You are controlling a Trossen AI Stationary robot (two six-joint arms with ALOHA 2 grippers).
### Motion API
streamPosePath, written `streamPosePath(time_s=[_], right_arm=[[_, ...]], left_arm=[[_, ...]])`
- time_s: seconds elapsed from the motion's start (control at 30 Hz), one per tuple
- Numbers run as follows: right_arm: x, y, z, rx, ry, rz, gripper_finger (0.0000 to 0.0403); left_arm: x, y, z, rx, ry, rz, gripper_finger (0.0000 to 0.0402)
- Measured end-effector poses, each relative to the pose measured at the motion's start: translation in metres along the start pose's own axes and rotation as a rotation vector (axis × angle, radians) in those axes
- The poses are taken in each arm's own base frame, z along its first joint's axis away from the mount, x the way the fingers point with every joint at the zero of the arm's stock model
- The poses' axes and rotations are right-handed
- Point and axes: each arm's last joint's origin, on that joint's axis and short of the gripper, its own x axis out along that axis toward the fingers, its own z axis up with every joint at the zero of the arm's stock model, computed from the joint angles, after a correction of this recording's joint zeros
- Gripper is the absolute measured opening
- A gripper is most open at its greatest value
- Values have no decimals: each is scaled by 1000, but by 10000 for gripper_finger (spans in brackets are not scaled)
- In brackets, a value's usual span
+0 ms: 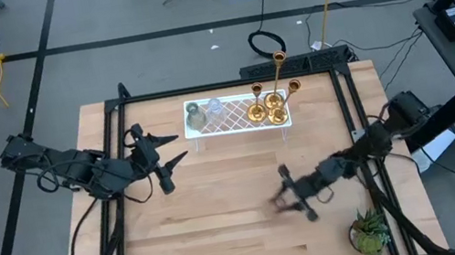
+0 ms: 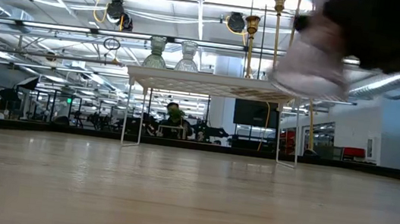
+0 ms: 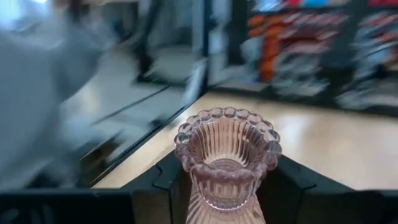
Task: Pick & Place candle stick holders
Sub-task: Put the violet candle holder on the shelf
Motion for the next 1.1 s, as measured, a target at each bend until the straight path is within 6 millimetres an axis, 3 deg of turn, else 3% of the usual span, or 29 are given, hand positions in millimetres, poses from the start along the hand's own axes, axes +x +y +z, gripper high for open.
streamPosePath(time_s=[0.3,0.5,0.63,0.87,1.1], right_arm=[[47,-51,52,-135,-114,-273,125],[78,-69,86,-277,44,-612,135],[82,-81,99,-292,106,-827,125],[74,-109,104,-348,108,-928,133],[73,-143,82,-380,186,-1010,125]], left_arm=[[0,0,0,-3,2,0,225],[0,1,-5,40,42,5,225],[1,0,-10,63,62,7,225],[1,1,-13,87,83,10,225],[2,0,-13,82,84,14,225]])
